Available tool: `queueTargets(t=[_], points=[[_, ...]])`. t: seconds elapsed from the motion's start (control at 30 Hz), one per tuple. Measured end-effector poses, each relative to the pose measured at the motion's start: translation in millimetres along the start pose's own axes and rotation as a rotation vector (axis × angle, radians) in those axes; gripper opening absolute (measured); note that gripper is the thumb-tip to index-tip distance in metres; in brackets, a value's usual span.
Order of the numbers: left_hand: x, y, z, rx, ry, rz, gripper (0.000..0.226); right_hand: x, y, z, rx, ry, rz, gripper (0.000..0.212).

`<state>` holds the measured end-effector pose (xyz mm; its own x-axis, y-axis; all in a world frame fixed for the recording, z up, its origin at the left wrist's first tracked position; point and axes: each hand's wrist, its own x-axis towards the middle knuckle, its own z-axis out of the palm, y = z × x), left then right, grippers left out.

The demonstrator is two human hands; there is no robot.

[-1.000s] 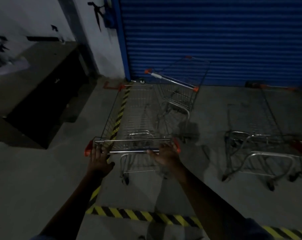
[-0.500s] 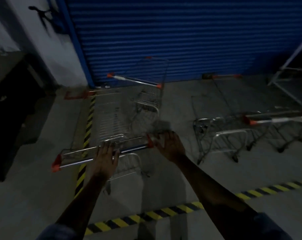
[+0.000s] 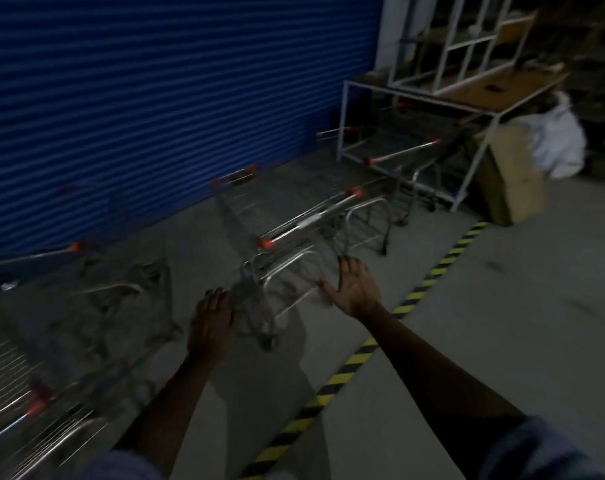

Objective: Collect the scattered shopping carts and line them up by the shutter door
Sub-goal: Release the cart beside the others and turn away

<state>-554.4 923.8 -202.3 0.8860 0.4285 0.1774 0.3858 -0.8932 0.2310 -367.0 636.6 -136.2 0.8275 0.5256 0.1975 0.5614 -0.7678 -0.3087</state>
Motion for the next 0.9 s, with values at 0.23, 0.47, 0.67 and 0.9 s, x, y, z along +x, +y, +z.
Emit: queueTargets(t=[0.23, 0.47, 0.67, 0.9], points=[[127, 211, 51, 0.052, -0.011, 0.256, 0.046, 31, 204, -77, -0.045, 0.088, 0.207, 0.094], [259, 370, 166, -0.008, -0.117, 0.338, 0.053, 92, 391, -110, -0.084, 0.057, 0.322, 0.100], [365, 530, 280, 0.014, -0.180, 0.353, 0.050, 180, 546, -140, -0.087, -0.005, 0.412, 0.098], [534, 729, 317, -0.043, -0.181, 0.447, 0.053, 296, 719, -184, -0.186, -0.015, 0.467, 0.099]])
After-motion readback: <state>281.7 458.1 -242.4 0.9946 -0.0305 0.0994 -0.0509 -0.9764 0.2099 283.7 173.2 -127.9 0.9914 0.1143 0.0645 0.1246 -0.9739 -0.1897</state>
